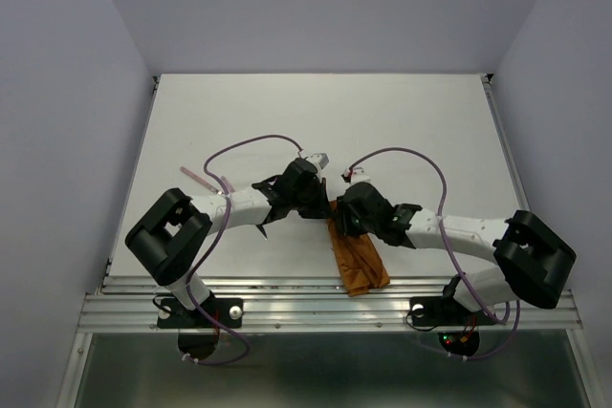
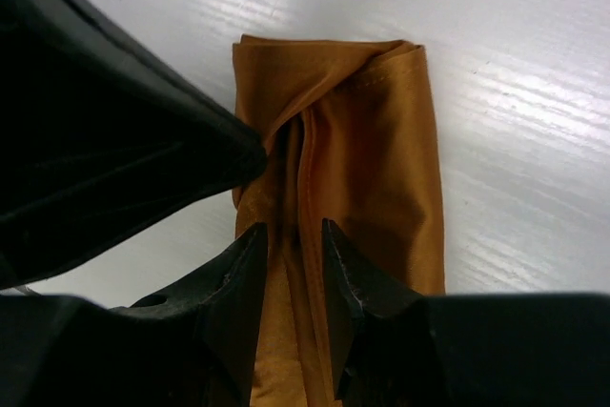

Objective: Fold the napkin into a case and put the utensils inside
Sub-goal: Smooth out the smaller rectangle-folded napkin at the center of the board.

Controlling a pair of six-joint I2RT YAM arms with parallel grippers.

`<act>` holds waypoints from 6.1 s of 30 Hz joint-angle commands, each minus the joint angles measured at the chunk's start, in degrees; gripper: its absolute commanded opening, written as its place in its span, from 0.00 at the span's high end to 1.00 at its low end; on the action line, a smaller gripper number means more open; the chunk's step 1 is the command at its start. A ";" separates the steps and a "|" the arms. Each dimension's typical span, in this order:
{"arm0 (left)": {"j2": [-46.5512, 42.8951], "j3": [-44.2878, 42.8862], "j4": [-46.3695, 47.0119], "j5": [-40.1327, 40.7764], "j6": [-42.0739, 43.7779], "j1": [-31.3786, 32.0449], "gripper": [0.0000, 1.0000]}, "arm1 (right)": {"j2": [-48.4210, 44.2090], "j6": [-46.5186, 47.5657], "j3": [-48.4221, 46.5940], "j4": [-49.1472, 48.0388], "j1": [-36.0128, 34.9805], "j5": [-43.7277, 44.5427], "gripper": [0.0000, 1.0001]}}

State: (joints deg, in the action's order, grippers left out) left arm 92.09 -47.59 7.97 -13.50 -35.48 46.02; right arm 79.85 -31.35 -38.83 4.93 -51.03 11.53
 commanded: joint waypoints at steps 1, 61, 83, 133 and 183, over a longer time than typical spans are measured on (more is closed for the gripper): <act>0.45 -1.36 1.70 -1.00 -0.37 -0.05 1.00 | -0.67 1.73 -0.11 1.49 -2.41 0.68 0.65; -0.69 -1.19 1.00 -2.50 0.51 -0.67 1.00 | 5.40 0.07 -5.46 -3.96 -3.56 3.85 0.99; -0.86 -0.66 1.00 -2.59 0.24 -0.58 1.00 | 6.54 -4.95 -3.18 -10.55 -3.56 1.92 0.99; 0.10 -1.63 0.21 -2.50 0.59 -0.84 1.00 | 1.88 -9.78 1.30 -10.90 2.95 1.67 0.99; 0.54 -1.54 0.21 -3.20 -0.64 -1.11 1.00 | -0.56 -9.86 0.15 -13.11 2.95 -0.38 0.97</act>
State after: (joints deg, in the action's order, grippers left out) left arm 93.34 -47.75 7.46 -15.05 -35.88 44.51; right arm 85.30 -40.53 -38.79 -6.00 -48.01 8.62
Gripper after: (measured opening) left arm 0.022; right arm 0.028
